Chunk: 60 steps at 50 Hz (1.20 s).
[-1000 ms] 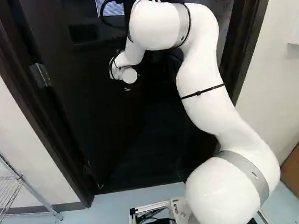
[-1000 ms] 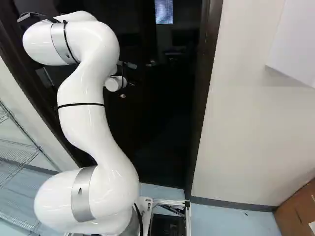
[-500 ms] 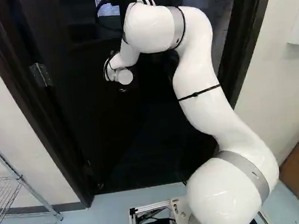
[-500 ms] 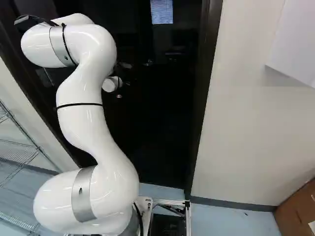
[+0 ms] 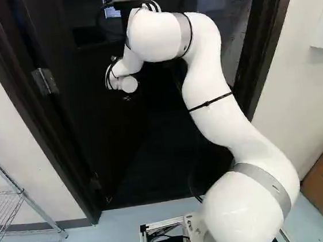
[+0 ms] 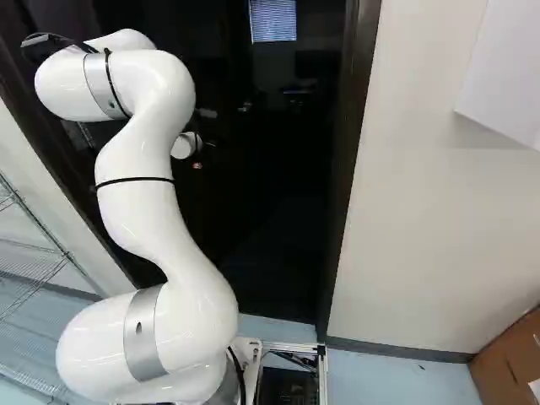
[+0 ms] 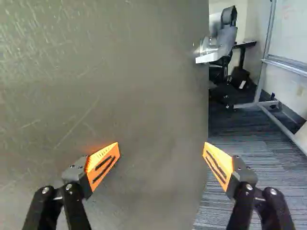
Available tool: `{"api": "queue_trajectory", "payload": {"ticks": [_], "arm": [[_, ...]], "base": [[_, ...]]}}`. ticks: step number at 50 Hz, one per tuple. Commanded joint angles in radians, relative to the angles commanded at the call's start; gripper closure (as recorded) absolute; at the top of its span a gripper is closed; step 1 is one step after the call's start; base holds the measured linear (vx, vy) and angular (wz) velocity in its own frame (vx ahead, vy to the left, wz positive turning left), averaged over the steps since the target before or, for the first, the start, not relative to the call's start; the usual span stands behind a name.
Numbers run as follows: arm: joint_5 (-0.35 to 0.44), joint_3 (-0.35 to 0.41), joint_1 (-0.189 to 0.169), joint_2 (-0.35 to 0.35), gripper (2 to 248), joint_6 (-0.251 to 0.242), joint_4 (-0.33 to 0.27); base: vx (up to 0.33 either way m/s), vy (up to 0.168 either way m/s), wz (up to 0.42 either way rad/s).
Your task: Open the door and move inside
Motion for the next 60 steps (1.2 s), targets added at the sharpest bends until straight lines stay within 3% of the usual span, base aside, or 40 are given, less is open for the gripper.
{"api": "queue_trajectory", "payload": {"ticks": [60], "arm": [[-0.037,-0.157,0.095,-0.112,3,0.000,-0.161]], "base": [[0.000,0.000,0.000]]}}
